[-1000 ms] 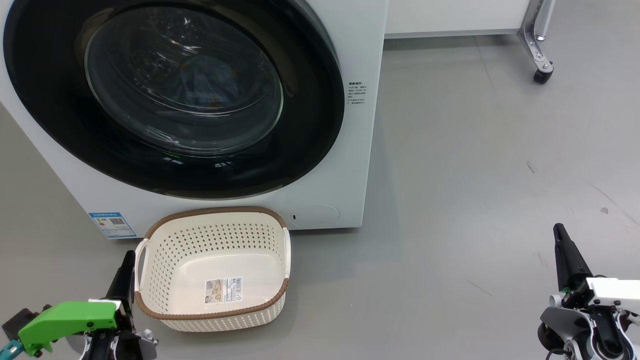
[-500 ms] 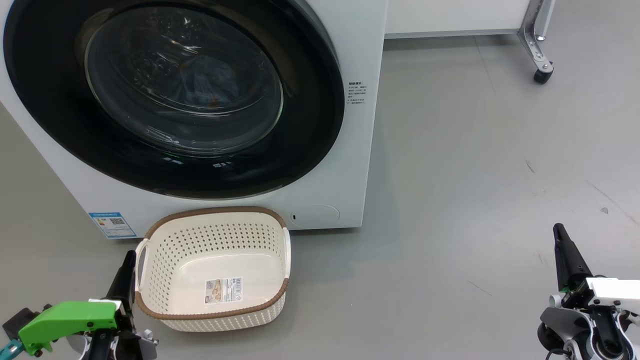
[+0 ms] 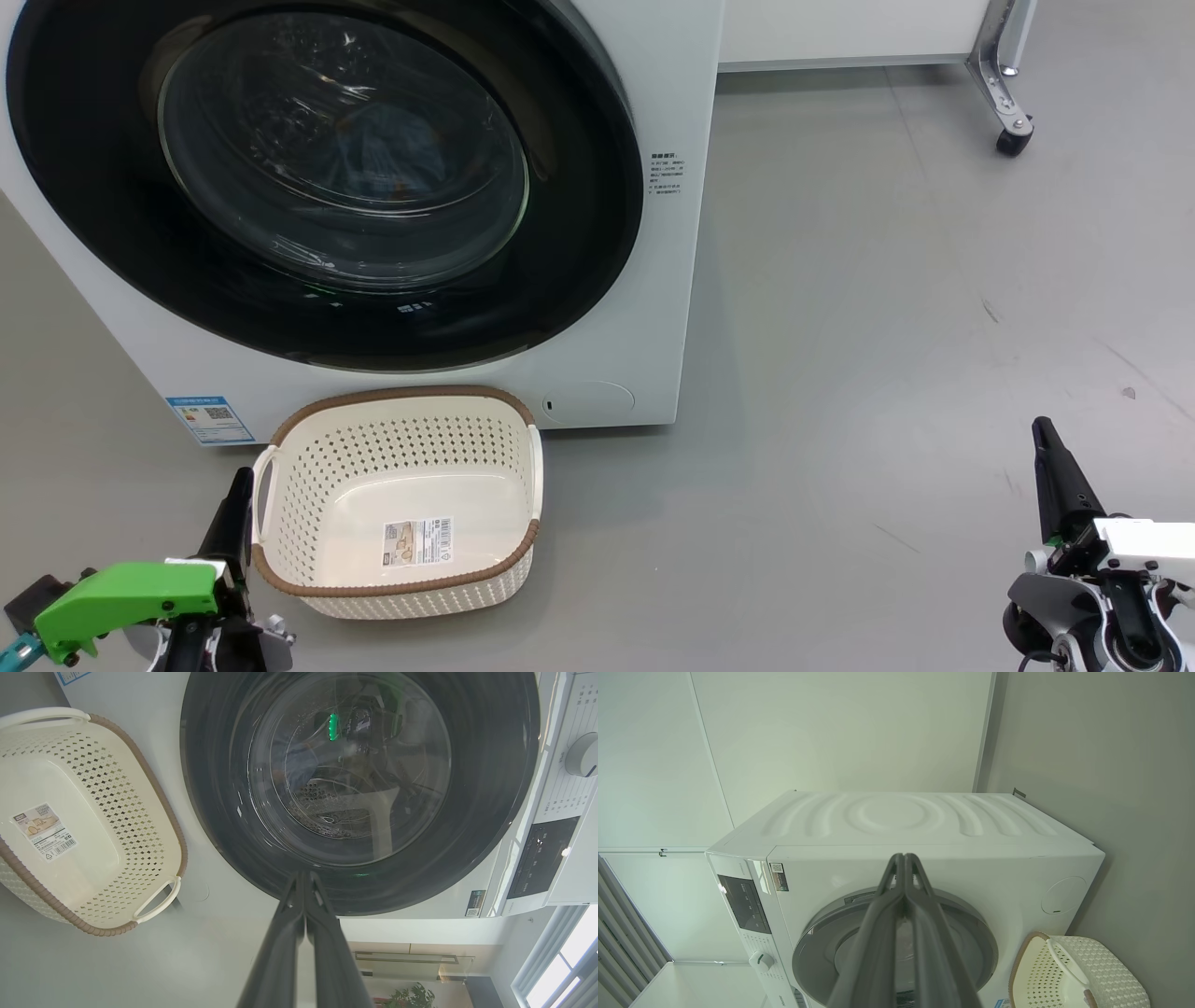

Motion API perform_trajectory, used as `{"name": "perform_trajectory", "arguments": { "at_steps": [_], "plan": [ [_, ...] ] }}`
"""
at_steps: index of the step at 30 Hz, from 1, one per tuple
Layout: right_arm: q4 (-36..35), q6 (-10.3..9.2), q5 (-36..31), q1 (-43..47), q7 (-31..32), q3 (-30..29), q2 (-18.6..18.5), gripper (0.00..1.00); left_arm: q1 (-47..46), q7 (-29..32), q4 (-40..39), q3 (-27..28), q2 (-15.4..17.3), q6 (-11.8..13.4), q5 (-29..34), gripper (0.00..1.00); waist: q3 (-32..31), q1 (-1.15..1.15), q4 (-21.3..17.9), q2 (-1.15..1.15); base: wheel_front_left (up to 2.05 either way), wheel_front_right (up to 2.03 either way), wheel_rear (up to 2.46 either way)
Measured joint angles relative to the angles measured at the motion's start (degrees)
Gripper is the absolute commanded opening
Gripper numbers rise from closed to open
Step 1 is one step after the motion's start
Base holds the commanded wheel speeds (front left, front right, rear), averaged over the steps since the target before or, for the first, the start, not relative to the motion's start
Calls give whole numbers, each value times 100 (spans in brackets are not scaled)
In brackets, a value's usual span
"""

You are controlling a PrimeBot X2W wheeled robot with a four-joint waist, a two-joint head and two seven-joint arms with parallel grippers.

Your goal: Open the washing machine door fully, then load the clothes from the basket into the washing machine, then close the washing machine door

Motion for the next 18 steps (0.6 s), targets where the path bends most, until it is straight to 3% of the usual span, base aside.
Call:
{"name": "perform_trajectory", "arguments": {
  "at_steps": [18],
  "plan": [
    [0, 0, 0, 0, 0, 2, 2, 0, 0, 0, 0, 8, 0, 0, 0, 0, 0, 0, 0, 0, 0, 0, 0]
  ]
}}
